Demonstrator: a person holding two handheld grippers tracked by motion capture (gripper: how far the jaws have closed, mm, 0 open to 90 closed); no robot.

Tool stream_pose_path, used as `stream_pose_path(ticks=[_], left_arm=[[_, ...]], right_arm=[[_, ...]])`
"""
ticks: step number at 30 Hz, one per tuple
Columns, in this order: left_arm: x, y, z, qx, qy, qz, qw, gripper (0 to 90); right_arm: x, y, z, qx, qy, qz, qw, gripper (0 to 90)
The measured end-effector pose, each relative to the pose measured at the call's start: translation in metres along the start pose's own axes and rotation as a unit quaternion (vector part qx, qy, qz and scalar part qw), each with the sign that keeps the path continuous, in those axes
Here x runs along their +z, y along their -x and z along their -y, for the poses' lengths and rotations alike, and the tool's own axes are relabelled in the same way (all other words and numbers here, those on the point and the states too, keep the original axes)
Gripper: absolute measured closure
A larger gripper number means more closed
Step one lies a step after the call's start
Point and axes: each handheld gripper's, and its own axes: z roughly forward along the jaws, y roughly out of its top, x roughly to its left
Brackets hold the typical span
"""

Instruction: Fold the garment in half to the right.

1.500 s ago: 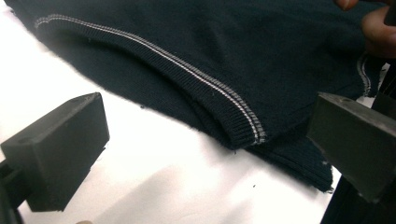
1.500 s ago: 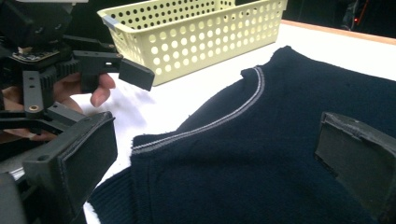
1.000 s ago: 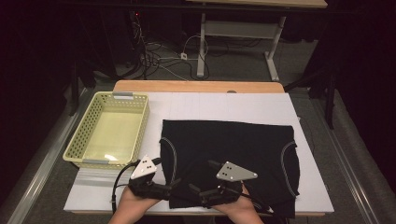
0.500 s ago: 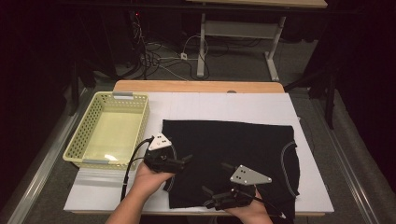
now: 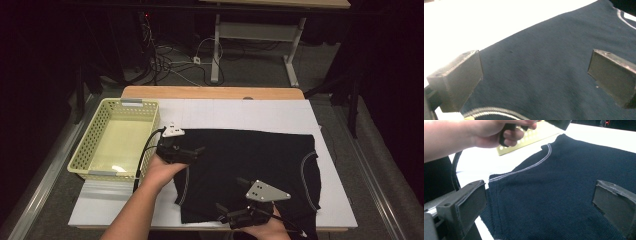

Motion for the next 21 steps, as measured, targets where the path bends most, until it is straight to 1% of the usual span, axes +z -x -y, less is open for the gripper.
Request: stream_pose_path(ticks=[2, 4, 5, 7, 9, 11, 12, 13, 15, 18, 21], left_arm=[[0.003, -0.007, -0.005, -0.002, -0.002, -0.004, 1.0, 0.7], [0.01, -0.014, -0.009, -0.007, -0.014, -0.019, 0.9997, 2.7], [0.014, -0.018, -0.01, -0.013, -0.024, -0.031, 0.9992, 2.9], [0.023, -0.029, -0.011, -0.035, -0.049, -0.055, 0.9967, 4.1], [0.032, -0.036, -0.01, -0.037, -0.069, -0.069, 0.9945, 5.6], [0.039, -0.043, -0.006, -0.034, -0.092, -0.077, 0.9922, 10.8], [0.042, -0.046, -0.004, -0.037, -0.102, -0.082, 0.9907, 15.0], [0.044, -0.049, -0.002, -0.042, -0.107, -0.087, 0.9895, 15.4], [0.048, -0.053, 0.001, -0.045, -0.116, -0.103, 0.987, 15.5], [0.052, -0.054, 0.004, -0.048, -0.121, -0.112, 0.9851, 15.5], [0.057, -0.054, 0.006, -0.054, -0.13, -0.12, 0.9828, 15.5]], right_arm=[[-0.001, 0.001, -0.001, 0.001, 0.0, 0.0, 1.0, 0.2], [-0.002, 0.001, -0.002, 0.0, -0.002, 0.0, 1.0, 0.2], [-0.001, 0.002, -0.003, 0.001, -0.002, 0.0, 1.0, 0.2], [-0.001, 0.002, -0.003, 0.0, -0.002, -0.003, 1.0, 0.2], [-0.001, 0.002, -0.003, 0.0, -0.002, -0.006, 1.0, 0.2], [-0.002, 0.001, -0.001, 0.0, -0.002, -0.008, 1.0, 0.4], [-0.002, 0.001, -0.001, 0.002, -0.002, -0.009, 1.0, 0.4], [-0.002, 0.001, 0.0, 0.003, -0.002, -0.011, 0.9999, 0.6], [-0.002, 0.0, 0.001, -0.002, -0.005, -0.013, 0.9999, 0.7], [0.0, -0.002, 0.001, -0.006, -0.007, -0.016, 0.9998, 0.9], [0.003, -0.003, 0.002, -0.009, -0.01, -0.019, 0.9997, 1.1]])
